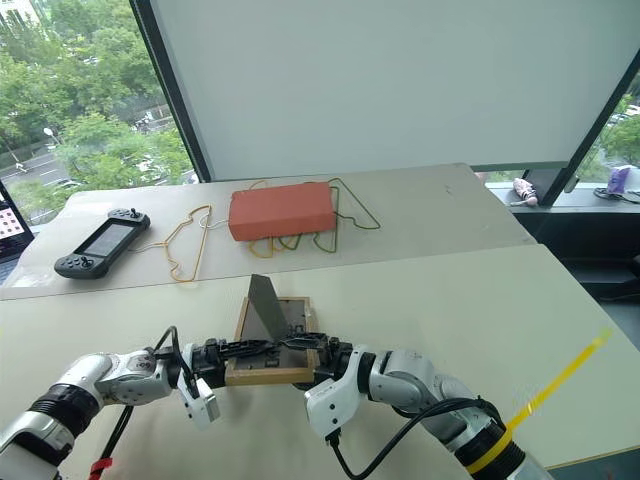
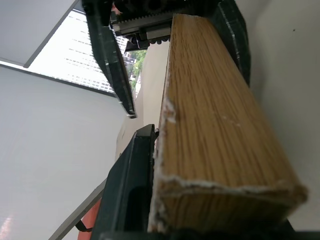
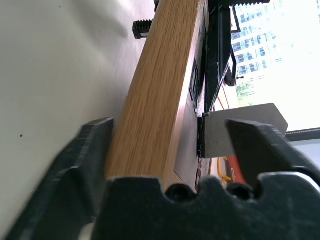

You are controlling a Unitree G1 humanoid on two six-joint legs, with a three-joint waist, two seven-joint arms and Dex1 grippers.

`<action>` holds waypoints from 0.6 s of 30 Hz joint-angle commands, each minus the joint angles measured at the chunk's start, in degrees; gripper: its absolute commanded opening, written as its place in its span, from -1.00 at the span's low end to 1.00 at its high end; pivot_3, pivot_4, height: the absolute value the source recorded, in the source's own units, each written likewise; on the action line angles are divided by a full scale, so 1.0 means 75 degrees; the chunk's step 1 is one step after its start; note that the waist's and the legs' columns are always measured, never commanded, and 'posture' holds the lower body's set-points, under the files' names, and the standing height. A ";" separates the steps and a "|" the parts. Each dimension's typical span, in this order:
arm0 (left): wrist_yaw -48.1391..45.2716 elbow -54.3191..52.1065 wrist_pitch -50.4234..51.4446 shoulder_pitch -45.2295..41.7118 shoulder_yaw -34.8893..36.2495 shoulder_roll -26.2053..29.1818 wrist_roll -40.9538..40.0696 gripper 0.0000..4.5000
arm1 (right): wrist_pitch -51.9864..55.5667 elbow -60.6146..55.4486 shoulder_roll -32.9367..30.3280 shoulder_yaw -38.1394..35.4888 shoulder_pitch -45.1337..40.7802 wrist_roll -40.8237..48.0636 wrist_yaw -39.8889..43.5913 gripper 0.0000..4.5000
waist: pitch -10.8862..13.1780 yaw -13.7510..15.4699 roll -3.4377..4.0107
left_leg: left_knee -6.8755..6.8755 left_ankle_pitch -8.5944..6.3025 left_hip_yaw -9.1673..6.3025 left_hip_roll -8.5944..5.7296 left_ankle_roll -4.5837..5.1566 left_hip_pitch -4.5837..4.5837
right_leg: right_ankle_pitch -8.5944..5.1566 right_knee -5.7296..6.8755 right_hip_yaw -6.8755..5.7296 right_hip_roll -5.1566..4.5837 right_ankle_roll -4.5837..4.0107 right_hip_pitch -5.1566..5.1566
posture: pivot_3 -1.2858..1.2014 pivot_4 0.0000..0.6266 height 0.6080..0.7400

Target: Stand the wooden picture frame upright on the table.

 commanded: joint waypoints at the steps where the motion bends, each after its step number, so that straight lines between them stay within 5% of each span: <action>1: -0.0293 -0.0049 -0.0064 0.0175 0.0074 0.0066 -0.0044 -0.61 | -0.0088 -0.0223 0.0045 -0.0284 -0.0020 0.0071 -0.0212 0.05 | 0.0000 -0.0014 0.0000 | 0.0000 0.0000 0.0000 0.0000 0.0000 0.0000 | 0.0000 -0.0001 0.0000 0.0000 0.0000 -0.0001 | 0.03 -0.52 1.00; 5: -0.0471 -0.0050 -0.0113 0.0246 0.0136 0.0048 -0.0256 -0.61 | -0.0066 -0.0250 0.0040 -0.0389 -0.0029 0.0016 -0.0368 -0.40 | 0.0001 -0.0042 -0.0003 | -0.0002 -0.0001 0.0000 0.0000 0.0001 -0.0001 | 0.0000 -0.0001 0.0000 0.0000 0.0000 -0.0002 | 0.03 -0.52 1.00; 9: -0.0724 -0.0030 -0.0093 0.0280 0.0168 -0.0014 -0.0711 -0.61 | -0.0108 -0.0337 0.0037 -0.0496 -0.0145 -0.0189 -0.0547 -0.44 | 0.0001 -0.0048 -0.0004 | -0.0002 -0.0002 0.0000 0.0000 0.0004 0.0000 | 0.0000 0.0000 0.0000 0.0001 0.0000 -0.0001 | 0.03 -0.52 1.00; 16: -0.1229 -0.0309 0.0147 0.0521 0.0468 -0.0012 -0.1496 0.55 | -0.0140 -0.0157 -0.0037 -0.0695 -0.0333 -0.0320 -0.0722 -0.44 | 0.0002 -0.0048 -0.0004 | -0.0001 -0.0004 0.0001 0.0000 0.0008 -0.0001 | 0.0000 -0.0002 0.0001 0.0000 0.0000 -0.0001 | 0.03 -0.52 1.00; 18: -0.1403 -0.0610 0.0211 0.0790 0.0596 0.0131 -0.2008 0.55 | -0.0147 -0.0130 -0.0093 -0.0763 -0.0346 -0.0232 -0.0685 -0.44 | 0.0002 -0.0047 -0.0004 | -0.0001 -0.0005 0.0001 0.0000 0.0008 -0.0002 | 0.0000 -0.0003 0.0001 0.0001 0.0000 -0.0003 | 0.03 -0.52 1.00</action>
